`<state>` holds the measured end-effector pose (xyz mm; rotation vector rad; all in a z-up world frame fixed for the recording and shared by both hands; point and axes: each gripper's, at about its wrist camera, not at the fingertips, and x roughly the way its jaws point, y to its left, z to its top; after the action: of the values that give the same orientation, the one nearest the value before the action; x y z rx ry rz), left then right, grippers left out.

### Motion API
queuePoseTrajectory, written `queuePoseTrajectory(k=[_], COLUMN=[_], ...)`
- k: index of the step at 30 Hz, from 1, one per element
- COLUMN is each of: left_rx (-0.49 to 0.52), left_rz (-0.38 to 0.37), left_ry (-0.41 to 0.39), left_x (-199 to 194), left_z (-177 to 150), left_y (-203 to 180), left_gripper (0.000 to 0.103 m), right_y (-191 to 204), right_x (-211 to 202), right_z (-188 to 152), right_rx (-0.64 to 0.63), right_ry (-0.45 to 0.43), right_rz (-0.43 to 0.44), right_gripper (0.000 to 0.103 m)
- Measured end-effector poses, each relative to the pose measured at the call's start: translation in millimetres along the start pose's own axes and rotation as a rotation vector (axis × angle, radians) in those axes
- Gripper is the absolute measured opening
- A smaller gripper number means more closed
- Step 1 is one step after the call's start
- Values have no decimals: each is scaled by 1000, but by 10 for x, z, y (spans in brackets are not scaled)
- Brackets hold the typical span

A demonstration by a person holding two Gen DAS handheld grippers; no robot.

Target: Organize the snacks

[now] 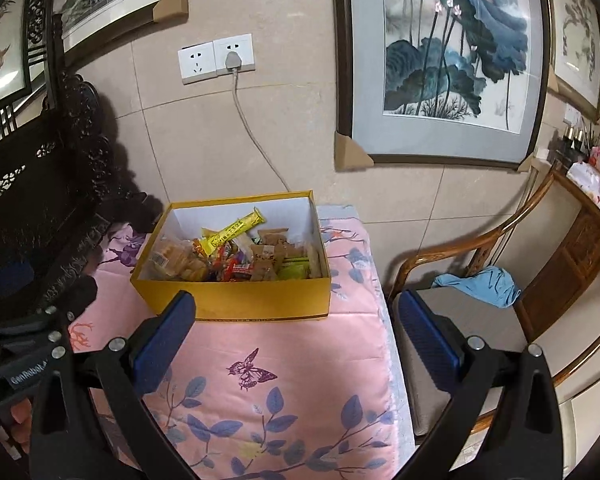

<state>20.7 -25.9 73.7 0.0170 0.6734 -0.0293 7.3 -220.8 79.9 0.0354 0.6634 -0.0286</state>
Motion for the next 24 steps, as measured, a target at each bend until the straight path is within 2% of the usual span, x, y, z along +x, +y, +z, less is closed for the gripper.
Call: queuePoseTrajectory(k=[11,16,19,24], left_rx=[6,-86,-93,-83], left_rz=[-5,-31,-55,-14], left_ry=[6,-72,-30,-20], left_x=[10,17,82,78], left_z=[6,5,12,22], left_y=[-77,-49,-27,-26], left_gripper=[101,101,101,101], right_y=[-31,-50,-56,-112], right_x=[-21,-3,-14,-1], right_z=[-3,-2,-3,13], right_rx=[4,13,7,29], right_ry=[-3,-27,-34,-22], right_rz=[1,-39,-32,-40], right_gripper=[102,102,102,102])
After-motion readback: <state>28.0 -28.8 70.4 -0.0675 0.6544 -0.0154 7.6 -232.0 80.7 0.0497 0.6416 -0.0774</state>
